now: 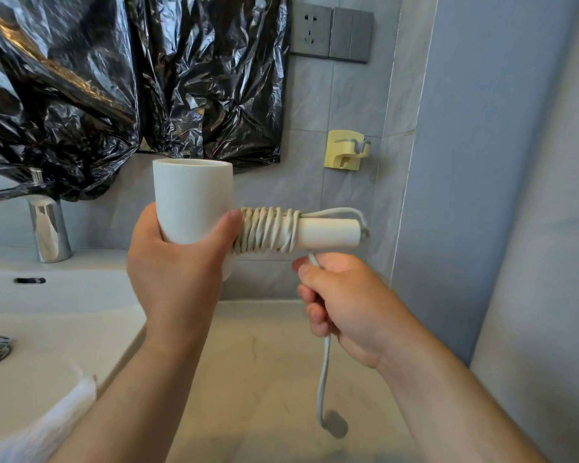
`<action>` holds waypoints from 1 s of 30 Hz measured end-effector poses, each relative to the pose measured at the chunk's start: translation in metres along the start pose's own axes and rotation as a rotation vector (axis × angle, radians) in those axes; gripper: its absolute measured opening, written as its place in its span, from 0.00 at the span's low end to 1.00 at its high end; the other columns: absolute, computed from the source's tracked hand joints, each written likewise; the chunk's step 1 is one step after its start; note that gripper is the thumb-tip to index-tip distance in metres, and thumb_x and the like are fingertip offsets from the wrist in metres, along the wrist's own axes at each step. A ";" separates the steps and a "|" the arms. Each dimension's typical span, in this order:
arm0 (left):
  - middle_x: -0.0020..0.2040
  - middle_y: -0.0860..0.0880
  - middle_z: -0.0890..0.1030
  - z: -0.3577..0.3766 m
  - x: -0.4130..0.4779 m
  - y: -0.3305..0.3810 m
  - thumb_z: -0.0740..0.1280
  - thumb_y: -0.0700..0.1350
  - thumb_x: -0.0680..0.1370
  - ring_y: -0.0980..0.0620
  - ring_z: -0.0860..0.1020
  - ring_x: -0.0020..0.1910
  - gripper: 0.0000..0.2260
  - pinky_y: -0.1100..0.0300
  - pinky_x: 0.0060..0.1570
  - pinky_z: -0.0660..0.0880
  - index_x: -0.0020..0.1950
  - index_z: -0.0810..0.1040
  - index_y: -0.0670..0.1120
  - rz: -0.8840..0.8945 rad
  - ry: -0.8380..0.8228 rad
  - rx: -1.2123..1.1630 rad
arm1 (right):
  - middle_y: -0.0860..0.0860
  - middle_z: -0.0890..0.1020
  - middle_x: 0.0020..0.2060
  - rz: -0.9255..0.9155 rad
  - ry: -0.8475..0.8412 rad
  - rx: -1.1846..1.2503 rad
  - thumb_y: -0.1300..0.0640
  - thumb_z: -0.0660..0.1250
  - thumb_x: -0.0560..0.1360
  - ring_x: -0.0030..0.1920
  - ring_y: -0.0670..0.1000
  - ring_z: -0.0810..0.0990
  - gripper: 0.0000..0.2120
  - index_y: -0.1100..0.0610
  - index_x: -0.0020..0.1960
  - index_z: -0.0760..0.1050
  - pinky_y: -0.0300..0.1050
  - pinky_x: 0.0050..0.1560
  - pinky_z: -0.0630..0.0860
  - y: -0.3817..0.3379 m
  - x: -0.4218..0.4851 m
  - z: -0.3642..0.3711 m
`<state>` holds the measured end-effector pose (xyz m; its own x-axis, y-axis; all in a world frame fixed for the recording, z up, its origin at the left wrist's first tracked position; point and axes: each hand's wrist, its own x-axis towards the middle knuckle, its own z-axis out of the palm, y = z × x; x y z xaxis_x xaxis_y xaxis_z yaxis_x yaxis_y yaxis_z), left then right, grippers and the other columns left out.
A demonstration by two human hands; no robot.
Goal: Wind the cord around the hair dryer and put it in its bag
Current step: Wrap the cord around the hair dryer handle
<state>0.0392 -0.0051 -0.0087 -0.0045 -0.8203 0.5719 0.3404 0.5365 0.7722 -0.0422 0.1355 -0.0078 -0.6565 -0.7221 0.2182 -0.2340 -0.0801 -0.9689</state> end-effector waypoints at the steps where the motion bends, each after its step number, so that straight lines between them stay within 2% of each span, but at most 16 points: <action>1: 0.42 0.54 0.82 -0.001 -0.001 0.002 0.77 0.59 0.64 0.54 0.80 0.40 0.20 0.48 0.42 0.80 0.49 0.78 0.51 0.042 0.011 0.047 | 0.49 0.70 0.27 0.011 -0.034 -0.070 0.62 0.57 0.79 0.22 0.44 0.65 0.09 0.56 0.40 0.70 0.37 0.21 0.62 0.000 -0.002 0.000; 3: 0.42 0.57 0.79 -0.003 -0.003 0.005 0.77 0.59 0.64 0.55 0.78 0.40 0.21 0.51 0.41 0.77 0.51 0.75 0.53 0.114 0.012 0.131 | 0.50 0.69 0.26 -0.023 -0.050 -0.270 0.60 0.58 0.76 0.23 0.46 0.64 0.11 0.55 0.35 0.68 0.40 0.25 0.61 0.002 -0.002 -0.002; 5: 0.42 0.57 0.78 -0.004 -0.004 0.008 0.77 0.59 0.64 0.53 0.76 0.41 0.22 0.52 0.41 0.75 0.51 0.74 0.53 0.179 -0.018 0.197 | 0.50 0.68 0.24 -0.125 0.038 -0.590 0.56 0.60 0.75 0.25 0.49 0.64 0.14 0.57 0.32 0.67 0.43 0.28 0.60 0.002 -0.001 -0.005; 7: 0.42 0.56 0.78 -0.005 -0.004 0.009 0.77 0.60 0.62 0.52 0.75 0.42 0.24 0.53 0.40 0.73 0.51 0.72 0.54 0.255 -0.073 0.265 | 0.53 0.69 0.24 -0.257 0.154 -0.846 0.54 0.62 0.76 0.27 0.52 0.67 0.16 0.63 0.33 0.70 0.48 0.29 0.63 0.002 0.001 -0.010; 10: 0.41 0.55 0.77 -0.007 0.000 0.010 0.74 0.62 0.60 0.51 0.73 0.42 0.25 0.55 0.38 0.70 0.51 0.72 0.55 0.347 -0.208 0.368 | 0.53 0.75 0.27 -0.391 0.231 -1.023 0.52 0.66 0.73 0.34 0.56 0.75 0.14 0.58 0.32 0.73 0.49 0.34 0.70 -0.002 0.000 -0.016; 12: 0.39 0.55 0.77 -0.009 0.002 0.008 0.74 0.63 0.58 0.50 0.74 0.41 0.25 0.54 0.38 0.71 0.50 0.72 0.55 0.353 -0.273 0.403 | 0.49 0.80 0.29 -0.377 0.223 -0.989 0.51 0.70 0.71 0.35 0.51 0.78 0.08 0.51 0.34 0.80 0.47 0.36 0.73 -0.003 0.000 -0.022; 14: 0.39 0.57 0.78 -0.010 0.005 0.006 0.74 0.63 0.58 0.50 0.76 0.41 0.26 0.53 0.40 0.74 0.51 0.72 0.56 0.315 -0.302 0.406 | 0.46 0.82 0.29 -0.345 0.218 -0.822 0.51 0.75 0.66 0.31 0.45 0.78 0.01 0.47 0.36 0.83 0.45 0.35 0.77 -0.004 0.001 -0.027; 16: 0.40 0.59 0.79 -0.012 0.010 0.004 0.75 0.62 0.57 0.51 0.78 0.42 0.26 0.52 0.42 0.77 0.51 0.74 0.57 0.264 -0.338 0.357 | 0.47 0.83 0.29 -0.329 0.224 -0.665 0.54 0.78 0.63 0.30 0.46 0.79 0.05 0.48 0.35 0.83 0.48 0.34 0.79 -0.006 0.001 -0.031; 19: 0.41 0.58 0.81 -0.015 0.017 0.001 0.76 0.62 0.57 0.54 0.79 0.42 0.25 0.50 0.43 0.79 0.51 0.77 0.57 0.205 -0.388 0.248 | 0.50 0.84 0.32 -0.324 0.168 -0.561 0.57 0.79 0.63 0.34 0.51 0.83 0.06 0.49 0.35 0.83 0.54 0.35 0.81 -0.010 0.000 -0.035; 22: 0.40 0.58 0.81 -0.017 0.020 0.002 0.77 0.62 0.56 0.58 0.78 0.40 0.25 0.55 0.38 0.77 0.49 0.80 0.56 0.166 -0.433 0.162 | 0.53 0.85 0.35 -0.333 0.056 -0.481 0.61 0.78 0.65 0.37 0.49 0.83 0.07 0.51 0.37 0.84 0.57 0.47 0.80 -0.013 -0.002 -0.042; 24: 0.40 0.57 0.81 -0.015 0.019 0.003 0.77 0.63 0.55 0.57 0.78 0.39 0.25 0.56 0.38 0.76 0.49 0.80 0.56 0.160 -0.453 0.151 | 0.55 0.84 0.37 -0.333 0.004 -0.493 0.60 0.77 0.67 0.39 0.52 0.82 0.06 0.51 0.39 0.83 0.60 0.50 0.79 -0.013 -0.002 -0.047; 26: 0.40 0.57 0.81 -0.013 0.017 0.004 0.76 0.63 0.55 0.56 0.79 0.39 0.25 0.55 0.38 0.77 0.48 0.80 0.56 0.142 -0.452 0.158 | 0.54 0.83 0.38 -0.321 -0.006 -0.577 0.53 0.75 0.69 0.42 0.56 0.82 0.04 0.50 0.40 0.79 0.61 0.47 0.78 -0.011 0.000 -0.051; 28: 0.40 0.56 0.82 -0.012 0.017 0.004 0.76 0.63 0.55 0.56 0.80 0.39 0.25 0.52 0.37 0.79 0.47 0.81 0.56 0.096 -0.451 0.127 | 0.53 0.81 0.37 -0.269 -0.055 -0.607 0.45 0.70 0.70 0.39 0.57 0.79 0.10 0.50 0.39 0.74 0.60 0.41 0.76 -0.009 -0.001 -0.051; 30: 0.39 0.56 0.82 -0.011 0.018 0.004 0.76 0.63 0.54 0.56 0.80 0.38 0.23 0.50 0.38 0.80 0.46 0.81 0.56 0.060 -0.450 0.103 | 0.54 0.79 0.34 -0.211 -0.127 -0.486 0.46 0.66 0.75 0.36 0.58 0.79 0.11 0.50 0.37 0.72 0.56 0.37 0.72 -0.009 -0.003 -0.052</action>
<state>0.0510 -0.0197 0.0015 -0.4027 -0.6319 0.6622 0.2573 0.6161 0.7444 -0.0757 0.1743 0.0062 -0.4743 -0.8045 0.3575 -0.6757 0.0723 -0.7336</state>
